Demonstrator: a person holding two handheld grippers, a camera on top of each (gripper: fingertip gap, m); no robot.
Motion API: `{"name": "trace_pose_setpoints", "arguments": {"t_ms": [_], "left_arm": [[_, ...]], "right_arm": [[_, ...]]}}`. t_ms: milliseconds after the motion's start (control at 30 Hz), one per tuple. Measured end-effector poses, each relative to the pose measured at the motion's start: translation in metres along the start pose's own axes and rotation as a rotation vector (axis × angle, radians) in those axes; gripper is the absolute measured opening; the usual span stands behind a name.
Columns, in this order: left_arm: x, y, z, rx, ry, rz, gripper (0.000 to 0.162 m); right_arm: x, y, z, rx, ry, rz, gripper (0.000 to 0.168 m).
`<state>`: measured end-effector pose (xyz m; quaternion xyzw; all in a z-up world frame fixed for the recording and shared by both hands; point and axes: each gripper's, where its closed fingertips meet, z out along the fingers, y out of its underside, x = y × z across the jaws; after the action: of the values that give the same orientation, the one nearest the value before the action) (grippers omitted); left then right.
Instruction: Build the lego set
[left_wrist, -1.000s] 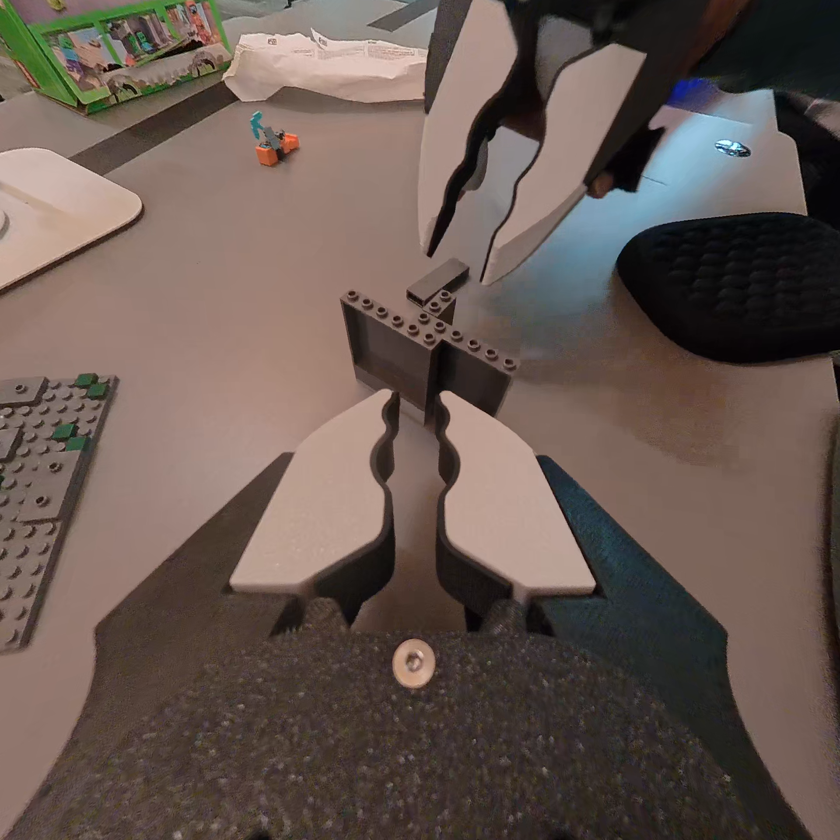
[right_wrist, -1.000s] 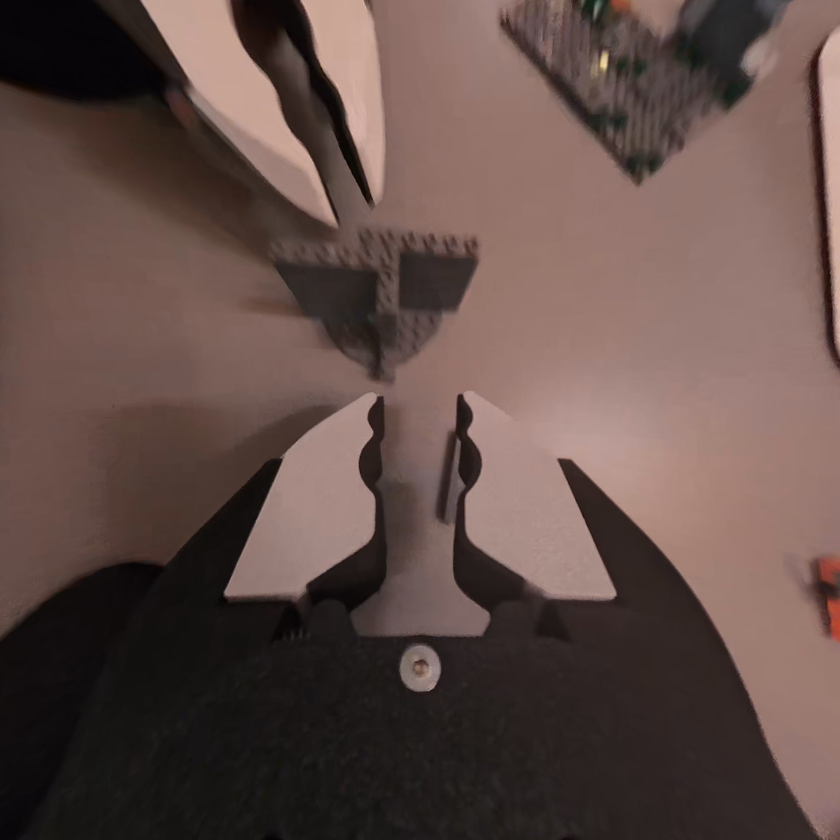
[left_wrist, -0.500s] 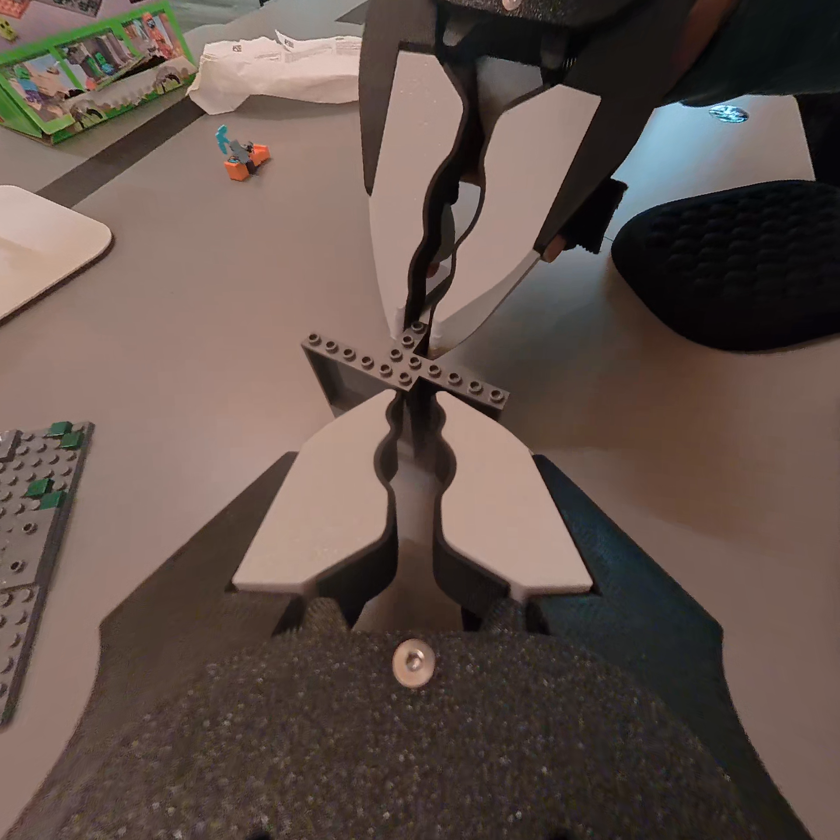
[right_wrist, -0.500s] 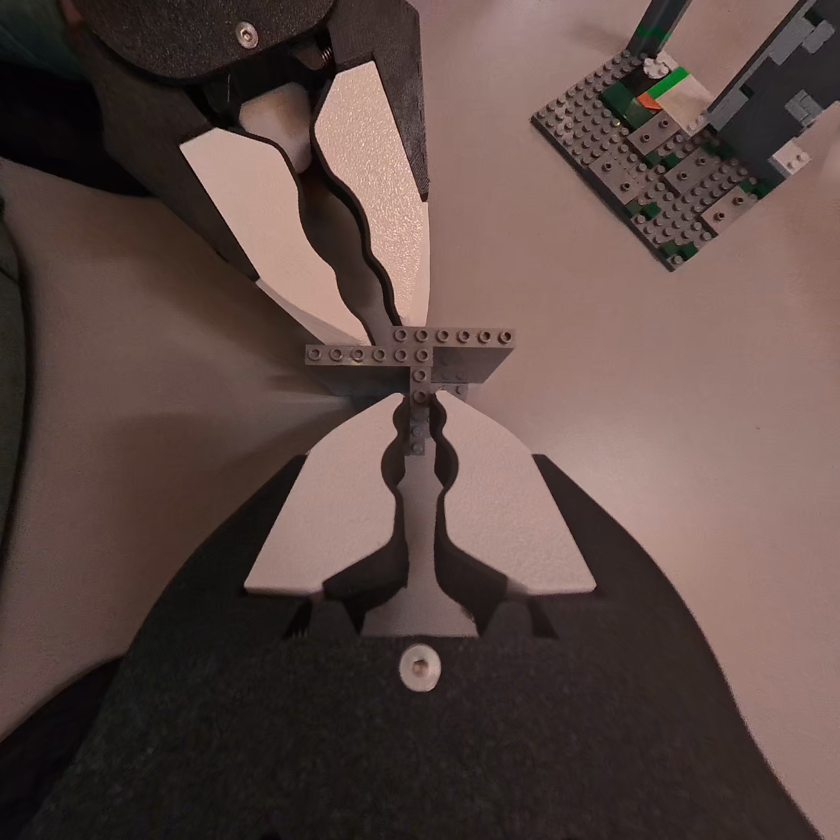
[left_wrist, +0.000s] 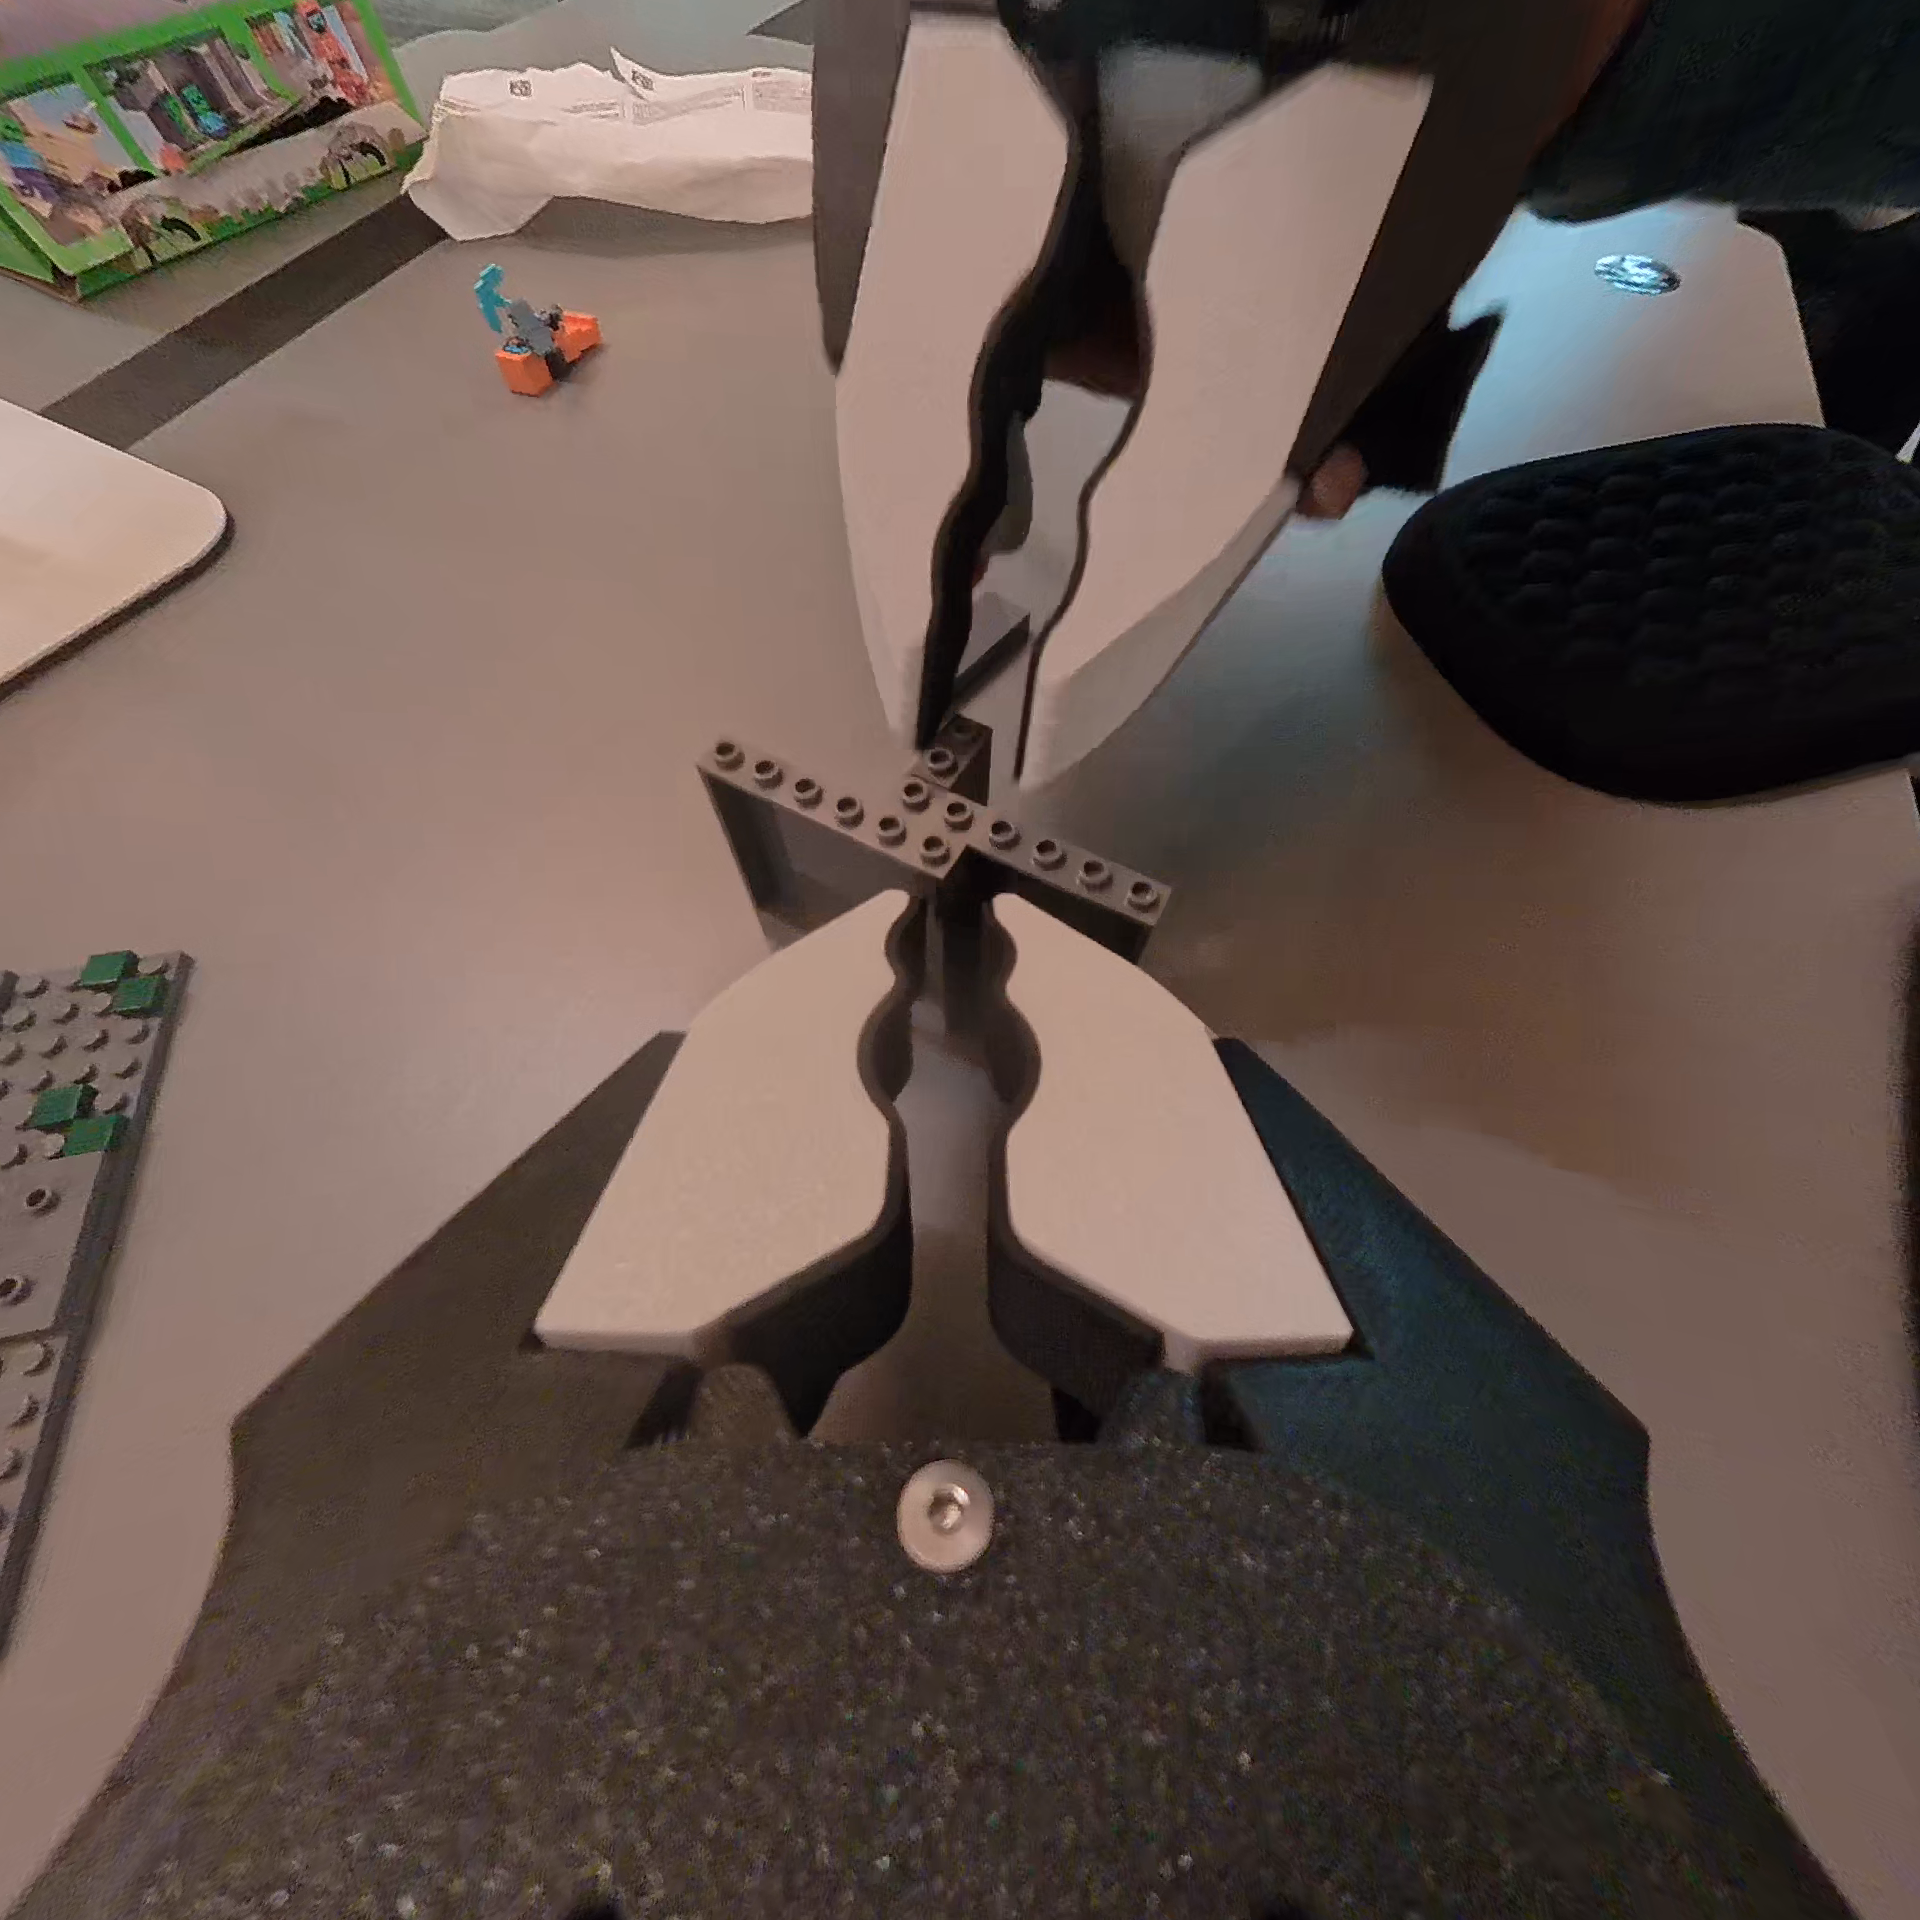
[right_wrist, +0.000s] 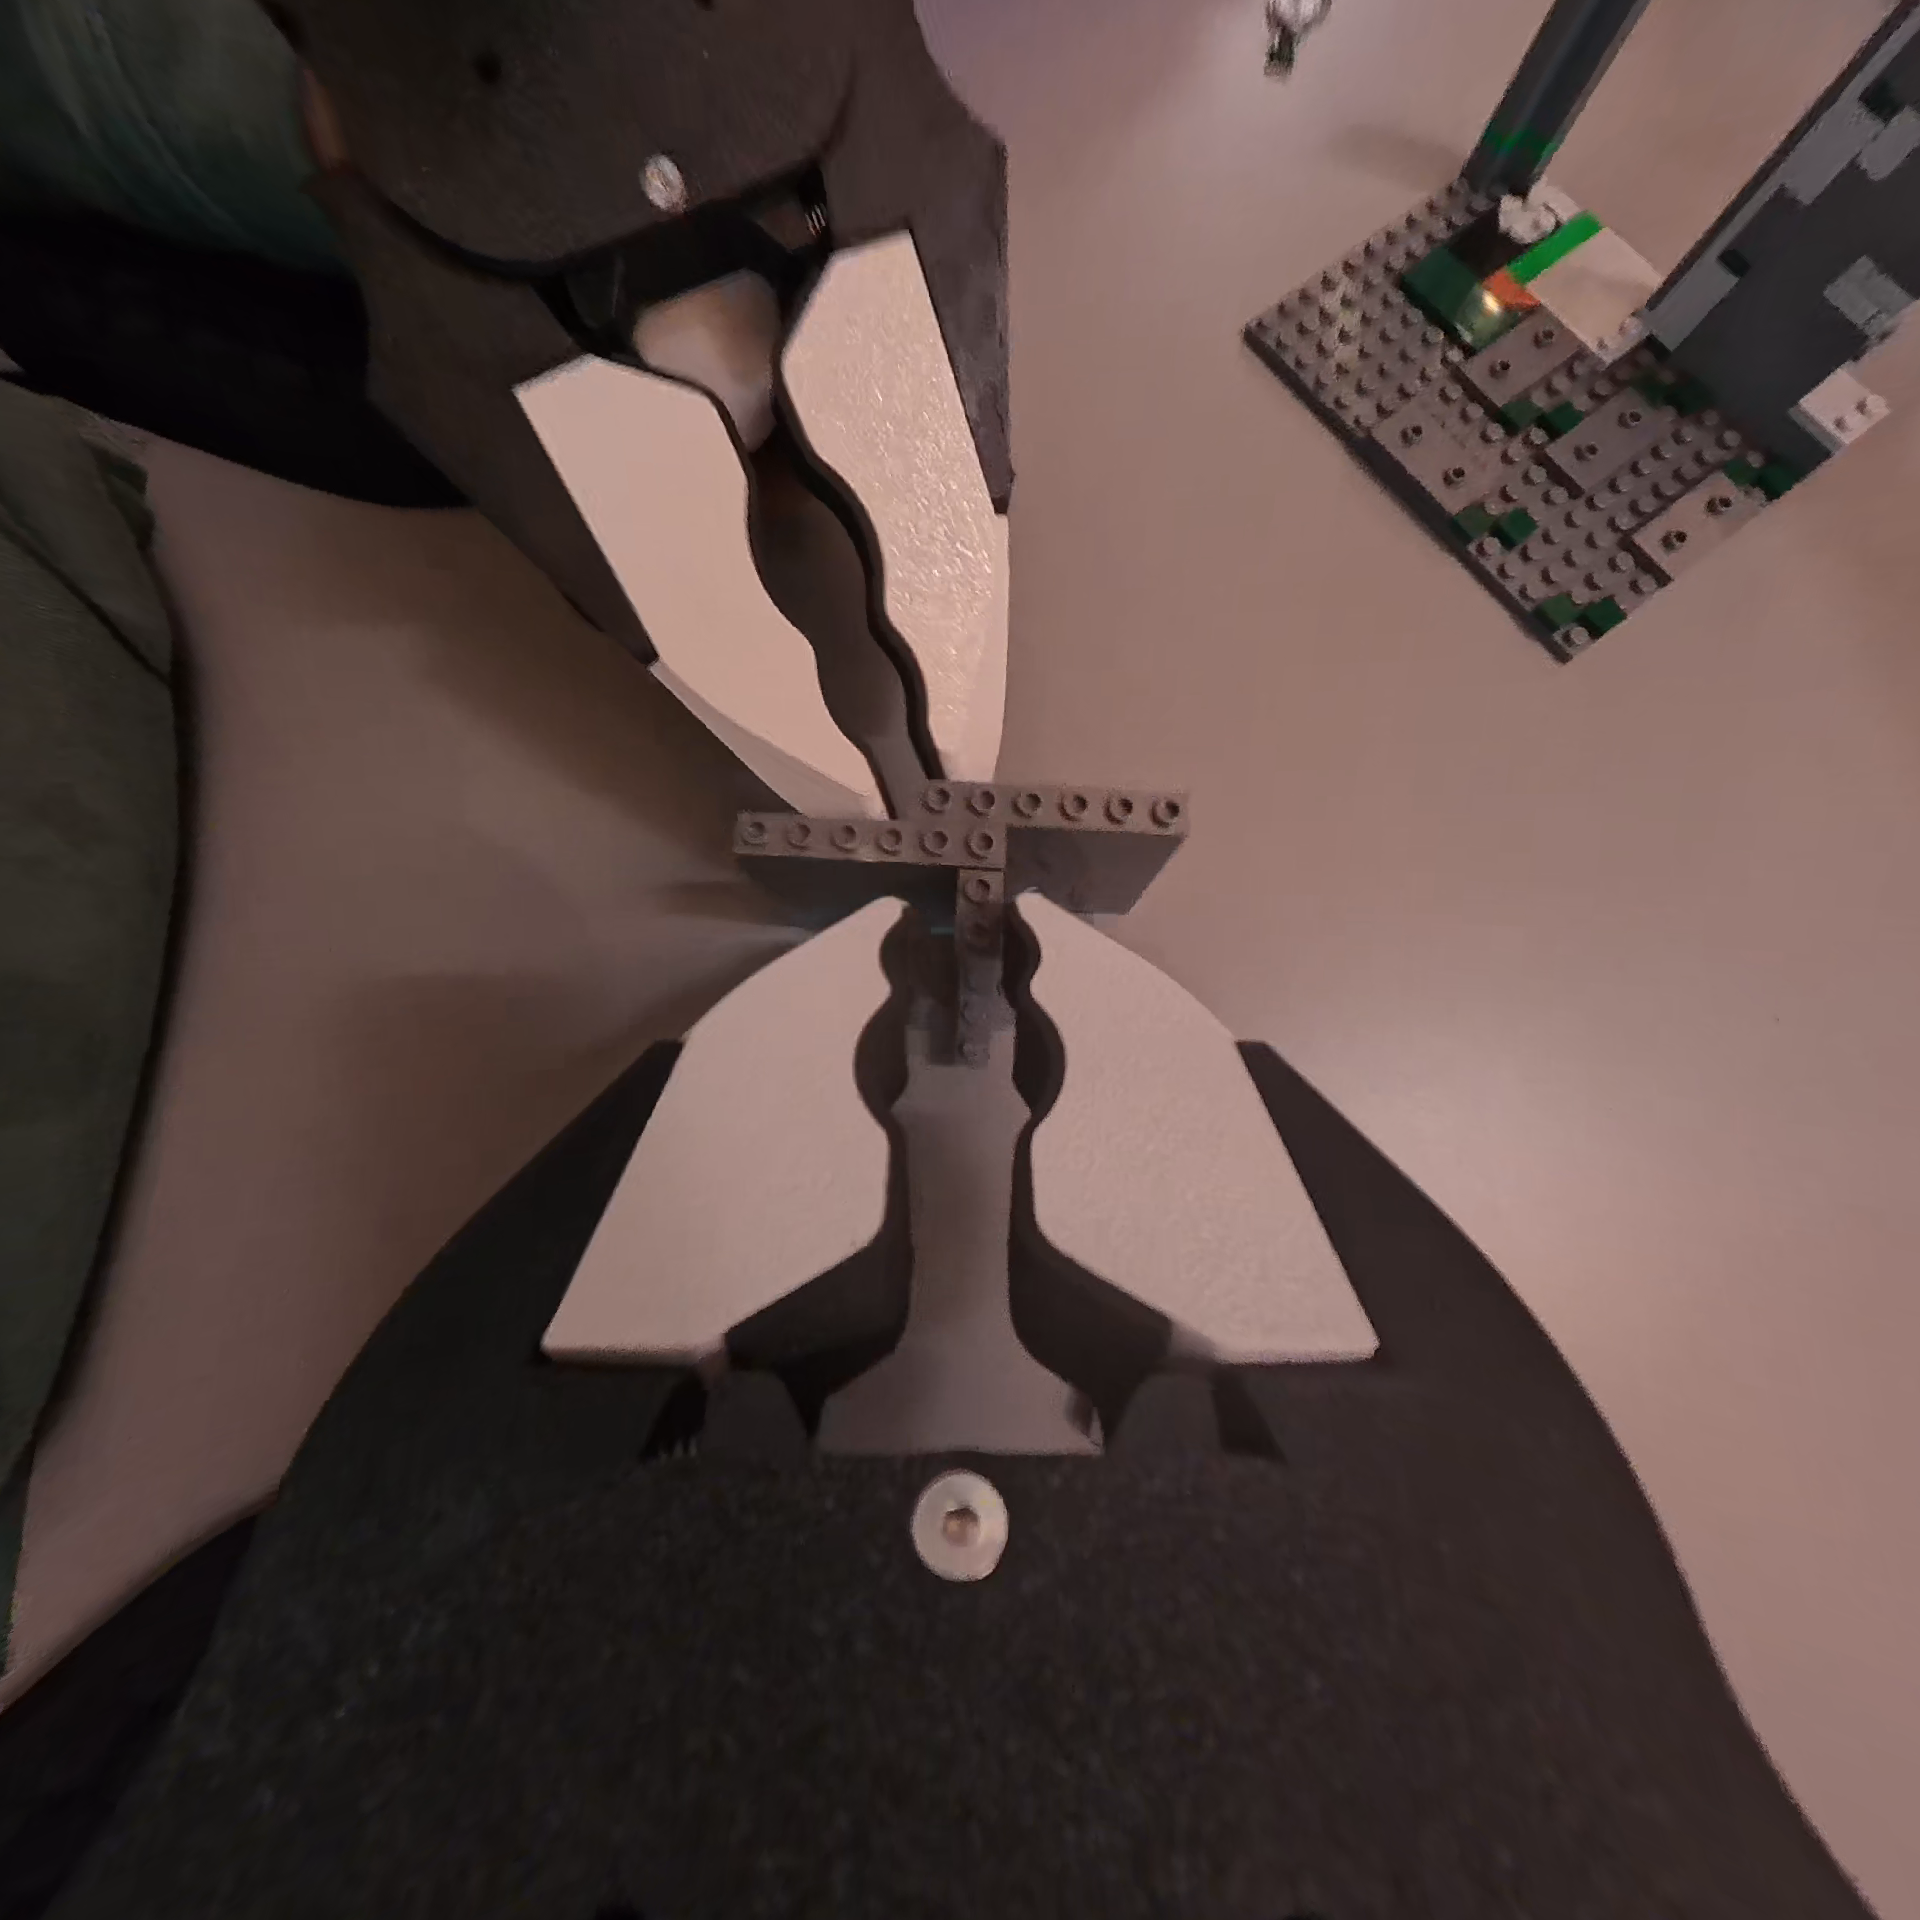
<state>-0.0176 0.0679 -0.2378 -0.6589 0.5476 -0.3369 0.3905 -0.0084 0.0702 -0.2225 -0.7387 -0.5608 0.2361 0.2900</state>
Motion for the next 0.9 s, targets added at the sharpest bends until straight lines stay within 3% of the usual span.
{"name": "trace_pose_setpoints", "arguments": {"t_ms": [133, 233, 333, 467, 567, 667, 733, 900], "left_arm": [[-0.001, 0.0, -0.009, 0.017, -0.02, 0.004, 0.01], [-0.003, -0.005, -0.017, 0.048, -0.038, 0.003, 0.01], [-0.003, -0.013, -0.025, 0.087, -0.05, 0.004, 0.01], [-0.004, -0.017, -0.028, 0.109, -0.061, 0.008, 0.01], [-0.002, -0.018, -0.029, 0.116, -0.067, 0.022, 0.01], [0.003, -0.022, -0.031, 0.127, -0.066, 0.043, 0.011], [0.011, -0.028, -0.035, 0.143, -0.045, 0.049, 0.011], [0.061, -0.048, -0.041, 0.163, 0.185, -0.077, 0.016]], "right_arm": [[0.014, 0.006, -0.035, -0.007, 0.087, 0.036, 0.018], [0.031, 0.051, -0.053, -0.16, 0.22, 0.103, 0.018], [0.035, 0.092, -0.051, -0.233, 0.277, 0.192, 0.023], [0.038, 0.111, -0.036, -0.235, 0.31, 0.202, 0.028], [0.038, 0.109, -0.029, -0.21, 0.273, 0.206, 0.017], [0.031, 0.103, -0.031, -0.228, 0.235, 0.135, 0.016], [0.017, 0.088, -0.039, -0.228, 0.228, 0.017, 0.015], [-0.044, 0.032, -0.06, -0.161, 0.144, -0.4, 0.016]]}}
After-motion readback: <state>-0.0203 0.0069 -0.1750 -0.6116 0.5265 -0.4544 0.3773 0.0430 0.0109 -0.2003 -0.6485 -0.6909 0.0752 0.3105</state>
